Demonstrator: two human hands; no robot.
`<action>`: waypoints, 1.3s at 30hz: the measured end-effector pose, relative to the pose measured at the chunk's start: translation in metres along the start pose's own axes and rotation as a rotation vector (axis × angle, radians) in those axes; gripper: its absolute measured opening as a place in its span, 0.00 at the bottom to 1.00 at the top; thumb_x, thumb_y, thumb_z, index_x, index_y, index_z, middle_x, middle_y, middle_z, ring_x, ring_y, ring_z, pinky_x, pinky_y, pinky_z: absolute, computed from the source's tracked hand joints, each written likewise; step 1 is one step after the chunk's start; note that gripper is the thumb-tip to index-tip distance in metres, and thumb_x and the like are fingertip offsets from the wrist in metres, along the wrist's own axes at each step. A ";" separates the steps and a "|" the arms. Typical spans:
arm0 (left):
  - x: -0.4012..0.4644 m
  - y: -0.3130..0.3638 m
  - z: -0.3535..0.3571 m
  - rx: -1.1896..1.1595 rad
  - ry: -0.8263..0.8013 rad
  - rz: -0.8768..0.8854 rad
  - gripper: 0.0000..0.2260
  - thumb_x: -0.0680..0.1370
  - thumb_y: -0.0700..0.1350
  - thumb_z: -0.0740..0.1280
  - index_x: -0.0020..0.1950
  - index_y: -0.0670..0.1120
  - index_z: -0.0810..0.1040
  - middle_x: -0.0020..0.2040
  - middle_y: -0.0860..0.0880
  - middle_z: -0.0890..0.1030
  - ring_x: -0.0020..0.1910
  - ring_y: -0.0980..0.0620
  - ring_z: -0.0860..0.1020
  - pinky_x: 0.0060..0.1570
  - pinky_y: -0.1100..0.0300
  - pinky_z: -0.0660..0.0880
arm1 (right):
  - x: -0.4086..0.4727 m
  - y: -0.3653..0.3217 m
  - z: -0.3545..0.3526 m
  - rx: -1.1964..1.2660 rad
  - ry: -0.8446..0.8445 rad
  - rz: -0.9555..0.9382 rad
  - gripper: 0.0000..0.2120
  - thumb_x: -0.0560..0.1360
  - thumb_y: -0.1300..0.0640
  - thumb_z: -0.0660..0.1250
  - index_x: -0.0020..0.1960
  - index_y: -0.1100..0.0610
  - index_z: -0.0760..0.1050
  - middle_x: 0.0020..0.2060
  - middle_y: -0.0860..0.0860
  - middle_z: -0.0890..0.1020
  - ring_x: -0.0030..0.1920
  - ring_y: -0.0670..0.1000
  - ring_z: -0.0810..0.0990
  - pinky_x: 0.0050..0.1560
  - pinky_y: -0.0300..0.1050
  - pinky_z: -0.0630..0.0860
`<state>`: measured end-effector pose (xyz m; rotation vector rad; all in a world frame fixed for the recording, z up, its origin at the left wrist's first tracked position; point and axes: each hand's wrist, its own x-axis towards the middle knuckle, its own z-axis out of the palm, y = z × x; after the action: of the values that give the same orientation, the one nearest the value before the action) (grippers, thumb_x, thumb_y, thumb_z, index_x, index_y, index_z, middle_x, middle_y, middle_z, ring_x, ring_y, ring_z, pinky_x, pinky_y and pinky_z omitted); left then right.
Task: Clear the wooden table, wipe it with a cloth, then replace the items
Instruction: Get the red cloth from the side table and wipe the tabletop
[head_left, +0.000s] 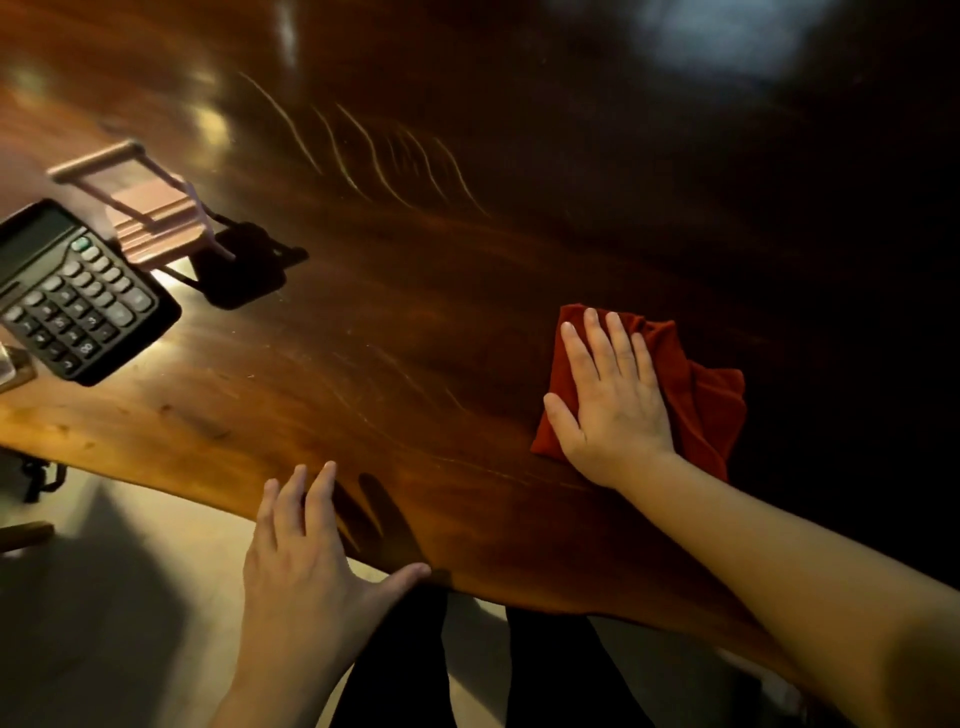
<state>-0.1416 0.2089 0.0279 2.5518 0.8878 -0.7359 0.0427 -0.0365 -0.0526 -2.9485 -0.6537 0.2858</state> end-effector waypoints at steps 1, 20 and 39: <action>-0.001 -0.001 -0.001 0.001 -0.003 -0.009 0.63 0.52 0.83 0.61 0.79 0.54 0.44 0.82 0.50 0.47 0.80 0.44 0.45 0.75 0.45 0.53 | 0.005 -0.009 0.000 0.002 0.000 -0.018 0.38 0.79 0.36 0.53 0.83 0.52 0.48 0.83 0.56 0.51 0.82 0.57 0.45 0.80 0.61 0.46; -0.004 0.007 0.012 0.110 0.002 0.002 0.62 0.53 0.82 0.61 0.79 0.54 0.43 0.82 0.50 0.48 0.80 0.44 0.46 0.75 0.46 0.54 | -0.053 -0.086 0.008 0.069 -0.089 -0.168 0.41 0.79 0.36 0.54 0.83 0.56 0.47 0.83 0.59 0.49 0.82 0.61 0.44 0.80 0.61 0.44; -0.004 0.059 0.021 0.198 -0.101 0.170 0.62 0.54 0.79 0.64 0.79 0.54 0.44 0.81 0.49 0.46 0.79 0.44 0.43 0.75 0.44 0.53 | -0.162 0.096 0.003 0.077 -0.077 0.195 0.42 0.77 0.30 0.56 0.84 0.45 0.45 0.84 0.51 0.46 0.82 0.55 0.40 0.79 0.58 0.39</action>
<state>-0.1131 0.1529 0.0216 2.6909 0.5825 -0.9314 -0.0626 -0.1920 -0.0436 -2.9418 -0.3534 0.4339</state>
